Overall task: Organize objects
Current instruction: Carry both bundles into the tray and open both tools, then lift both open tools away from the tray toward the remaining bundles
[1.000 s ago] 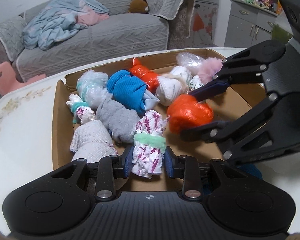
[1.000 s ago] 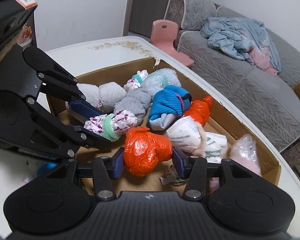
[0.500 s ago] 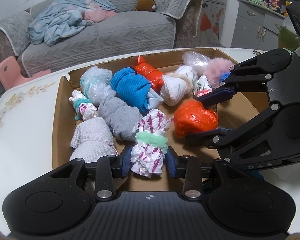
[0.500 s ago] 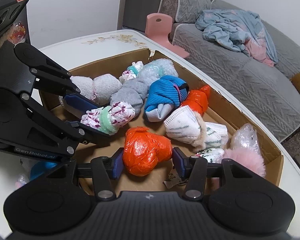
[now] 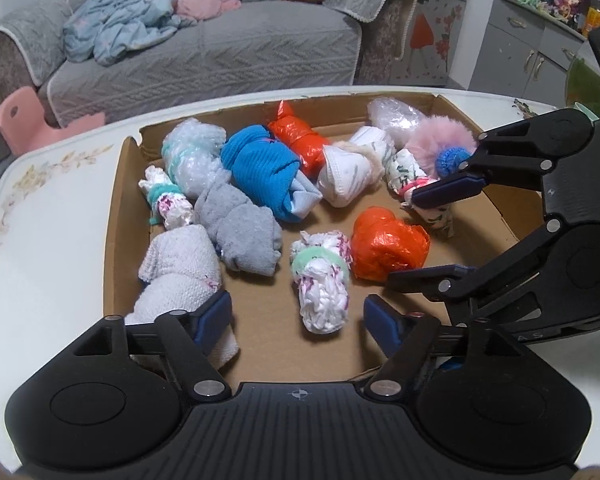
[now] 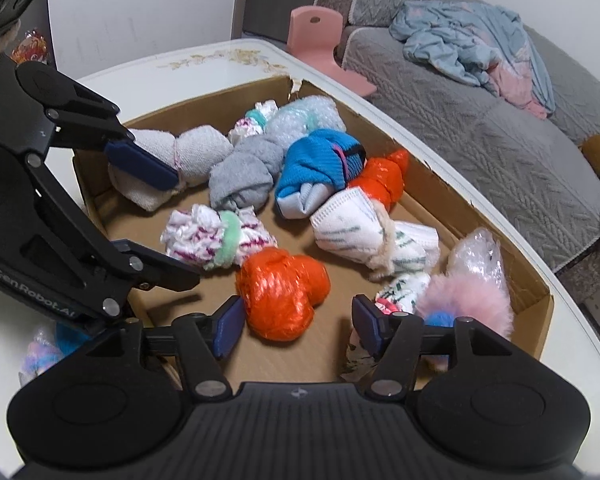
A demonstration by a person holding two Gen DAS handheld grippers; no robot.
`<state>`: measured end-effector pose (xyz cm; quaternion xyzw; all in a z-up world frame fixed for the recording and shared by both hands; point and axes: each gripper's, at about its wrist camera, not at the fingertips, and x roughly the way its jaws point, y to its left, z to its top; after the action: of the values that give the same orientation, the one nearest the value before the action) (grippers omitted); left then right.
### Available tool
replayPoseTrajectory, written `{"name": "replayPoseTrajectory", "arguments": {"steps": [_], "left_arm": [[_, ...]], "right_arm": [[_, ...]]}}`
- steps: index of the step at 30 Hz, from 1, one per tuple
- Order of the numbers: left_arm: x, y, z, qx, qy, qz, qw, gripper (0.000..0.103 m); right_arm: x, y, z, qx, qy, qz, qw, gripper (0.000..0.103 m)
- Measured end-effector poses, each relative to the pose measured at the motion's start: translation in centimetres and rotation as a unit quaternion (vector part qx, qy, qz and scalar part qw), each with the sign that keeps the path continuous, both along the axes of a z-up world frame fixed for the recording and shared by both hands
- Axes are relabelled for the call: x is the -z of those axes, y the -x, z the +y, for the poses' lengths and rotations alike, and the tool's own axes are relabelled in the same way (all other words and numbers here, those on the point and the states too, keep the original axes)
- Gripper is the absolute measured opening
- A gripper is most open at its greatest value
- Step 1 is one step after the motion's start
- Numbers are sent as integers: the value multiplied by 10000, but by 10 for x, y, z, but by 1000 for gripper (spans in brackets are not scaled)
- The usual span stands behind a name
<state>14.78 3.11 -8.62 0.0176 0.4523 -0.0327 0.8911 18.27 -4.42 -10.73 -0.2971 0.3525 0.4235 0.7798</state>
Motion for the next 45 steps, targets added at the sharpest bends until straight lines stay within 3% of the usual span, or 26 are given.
{"name": "replayPoseTrajectory", "arguments": {"steps": [6,13,18,26,38,45], "left_arm": [[-9,8,1,-209,236,-51,9995,89],[-23,24,0,-623,453,-193,9968,102],[-29,33,5,-884,585,-246,9941,102],[-35,52,11,-1154,746,-366,9898,102],[-43,80,19,-1162,572,-759,9887,102],[-32,105,27,-1168,451,-913,9879,102]], "right_arm": [[-4,-1,-9,275,22,-21,9996,79],[-15,5,-22,744,-253,-15,9969,92],[-17,13,-31,1147,-482,52,9922,99],[-20,26,-41,1871,-827,125,9788,102],[-24,49,-52,2347,-1180,127,9648,102],[-21,68,-55,2430,-1399,152,9598,102]]}}
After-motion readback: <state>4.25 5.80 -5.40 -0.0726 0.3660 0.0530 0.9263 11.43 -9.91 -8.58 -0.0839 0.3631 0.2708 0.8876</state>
